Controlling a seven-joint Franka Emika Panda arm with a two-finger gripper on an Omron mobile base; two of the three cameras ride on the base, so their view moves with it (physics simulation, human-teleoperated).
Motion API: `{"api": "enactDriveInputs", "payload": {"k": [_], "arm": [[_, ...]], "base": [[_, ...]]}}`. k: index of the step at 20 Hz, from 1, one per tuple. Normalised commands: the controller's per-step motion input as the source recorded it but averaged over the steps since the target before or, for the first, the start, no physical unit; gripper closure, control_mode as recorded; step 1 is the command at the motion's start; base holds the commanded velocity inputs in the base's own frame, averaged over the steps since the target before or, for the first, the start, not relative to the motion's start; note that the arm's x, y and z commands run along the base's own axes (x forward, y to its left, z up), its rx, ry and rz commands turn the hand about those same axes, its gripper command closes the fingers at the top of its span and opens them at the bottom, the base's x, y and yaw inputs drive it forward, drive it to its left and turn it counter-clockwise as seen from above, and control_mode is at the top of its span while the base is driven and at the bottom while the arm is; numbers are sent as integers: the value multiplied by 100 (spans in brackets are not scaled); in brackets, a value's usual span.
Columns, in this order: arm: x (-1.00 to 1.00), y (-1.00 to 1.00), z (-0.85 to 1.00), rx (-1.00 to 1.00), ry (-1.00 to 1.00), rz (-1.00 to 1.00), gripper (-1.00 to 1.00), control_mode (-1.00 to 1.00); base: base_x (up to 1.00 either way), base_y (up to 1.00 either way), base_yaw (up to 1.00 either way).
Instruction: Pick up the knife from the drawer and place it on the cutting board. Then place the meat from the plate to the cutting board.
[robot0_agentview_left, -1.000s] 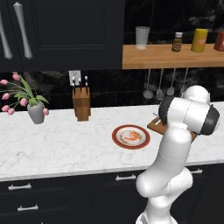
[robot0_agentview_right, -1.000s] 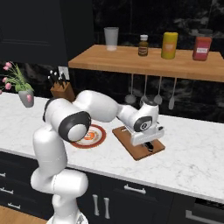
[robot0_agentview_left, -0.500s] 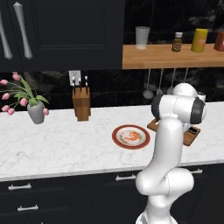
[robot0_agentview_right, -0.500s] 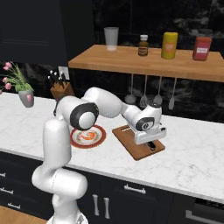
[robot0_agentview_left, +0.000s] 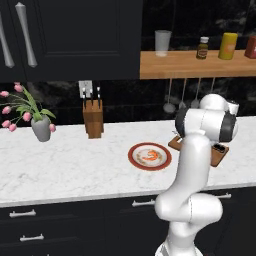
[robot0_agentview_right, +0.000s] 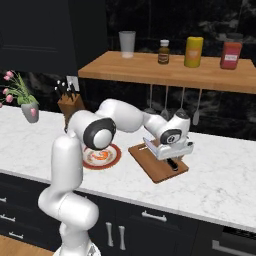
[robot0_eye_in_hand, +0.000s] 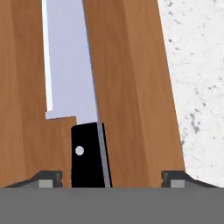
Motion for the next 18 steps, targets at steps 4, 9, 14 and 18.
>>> {"api": "enactDriveInputs", "payload": {"k": [4, 9, 14, 18], "arm": [[-76, 62, 91, 0, -24, 0, -100, -100], [-69, 98, 35, -3, -13, 1, -100, -100], [-22, 100, 20, -4, -6, 1, -100, -100], [5, 100, 42, 0, 0, -9, -100, -100]], "base": [[0, 0, 0], [0, 0, 0], [0, 0, 0], [0, 0, 0]]}}
